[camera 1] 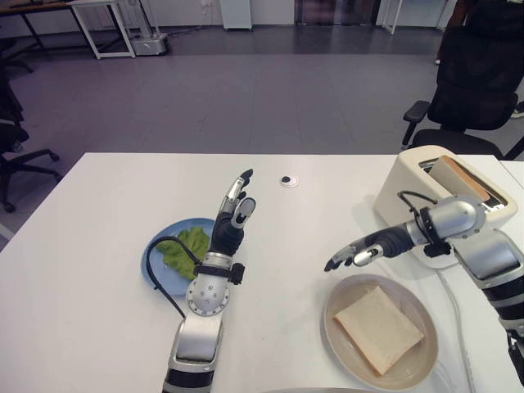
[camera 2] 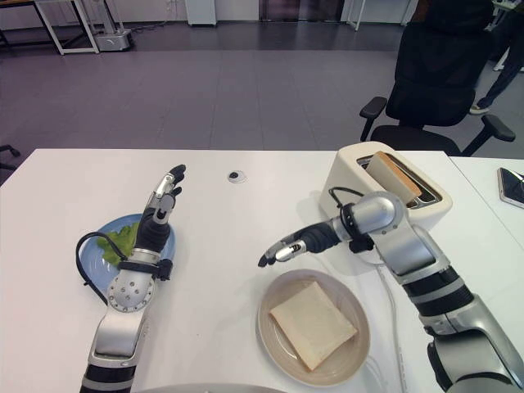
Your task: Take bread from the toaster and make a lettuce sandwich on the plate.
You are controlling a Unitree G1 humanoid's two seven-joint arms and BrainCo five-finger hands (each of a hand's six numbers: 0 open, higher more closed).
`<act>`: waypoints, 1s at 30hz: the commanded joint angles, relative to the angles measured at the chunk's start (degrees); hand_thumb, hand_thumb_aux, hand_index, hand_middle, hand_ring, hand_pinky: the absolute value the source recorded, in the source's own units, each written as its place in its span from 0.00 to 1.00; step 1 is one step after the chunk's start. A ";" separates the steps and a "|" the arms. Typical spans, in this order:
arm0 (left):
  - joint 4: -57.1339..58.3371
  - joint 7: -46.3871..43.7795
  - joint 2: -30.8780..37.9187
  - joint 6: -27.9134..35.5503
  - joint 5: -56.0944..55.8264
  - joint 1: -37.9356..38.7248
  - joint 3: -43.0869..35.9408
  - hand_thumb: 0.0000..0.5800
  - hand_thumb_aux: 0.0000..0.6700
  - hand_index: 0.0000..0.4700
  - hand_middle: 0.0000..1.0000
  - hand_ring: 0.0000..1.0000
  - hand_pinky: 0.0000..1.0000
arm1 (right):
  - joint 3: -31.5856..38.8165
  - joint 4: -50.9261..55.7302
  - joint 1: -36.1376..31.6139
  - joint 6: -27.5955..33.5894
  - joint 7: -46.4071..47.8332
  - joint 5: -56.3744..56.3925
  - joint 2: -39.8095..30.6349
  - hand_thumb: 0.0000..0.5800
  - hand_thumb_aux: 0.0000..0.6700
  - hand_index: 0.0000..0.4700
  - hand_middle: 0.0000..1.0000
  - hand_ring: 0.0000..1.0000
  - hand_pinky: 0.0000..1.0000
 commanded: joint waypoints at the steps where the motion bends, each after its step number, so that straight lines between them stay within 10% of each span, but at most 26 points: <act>1: 1.74 0.74 8.57 0.73 9.89 -2.59 3.57 0.00 0.00 0.00 0.00 0.00 0.00 | -3.96 0.84 -3.57 1.43 -1.51 2.19 0.76 0.00 0.00 0.00 0.00 0.00 0.00; 9: 14.87 -7.44 34.40 10.19 49.88 -4.23 -0.17 0.00 0.00 0.00 0.00 0.00 0.00 | -6.25 -0.87 -0.76 3.66 -4.48 2.82 1.08 0.00 0.00 0.00 0.00 0.00 0.00; 24: 23.28 -18.44 37.33 10.93 49.23 -2.98 -4.49 0.00 0.00 0.00 0.00 0.00 0.00 | -6.02 -0.49 0.19 3.32 -4.99 2.44 1.66 0.00 0.00 0.00 0.00 0.00 0.00; 25: 23.31 -18.86 37.27 10.71 48.72 -2.91 -4.63 0.14 0.07 0.07 0.00 0.00 0.00 | -6.03 -0.42 0.42 3.29 -5.10 2.34 1.66 0.00 0.00 0.00 0.00 0.00 0.00; 26: 23.25 -18.97 37.04 10.37 48.07 -2.94 -4.75 0.88 0.65 0.65 0.00 0.00 0.00 | -6.03 -0.16 0.59 3.16 -5.32 2.07 1.68 0.00 0.00 0.00 0.00 0.00 0.00; 27: 23.32 -19.01 36.74 10.06 47.12 -2.98 -4.76 1.00 1.00 1.00 0.00 0.00 0.00 | -5.99 0.11 0.64 3.05 -5.53 1.82 1.78 0.00 0.00 0.00 0.00 0.00 0.00; 30: 23.37 -18.36 36.33 9.79 45.87 -3.08 -4.94 1.00 1.00 1.00 0.00 0.00 0.00 | -5.72 0.64 0.63 2.67 -5.90 1.40 1.96 0.00 0.00 0.00 0.00 0.00 0.00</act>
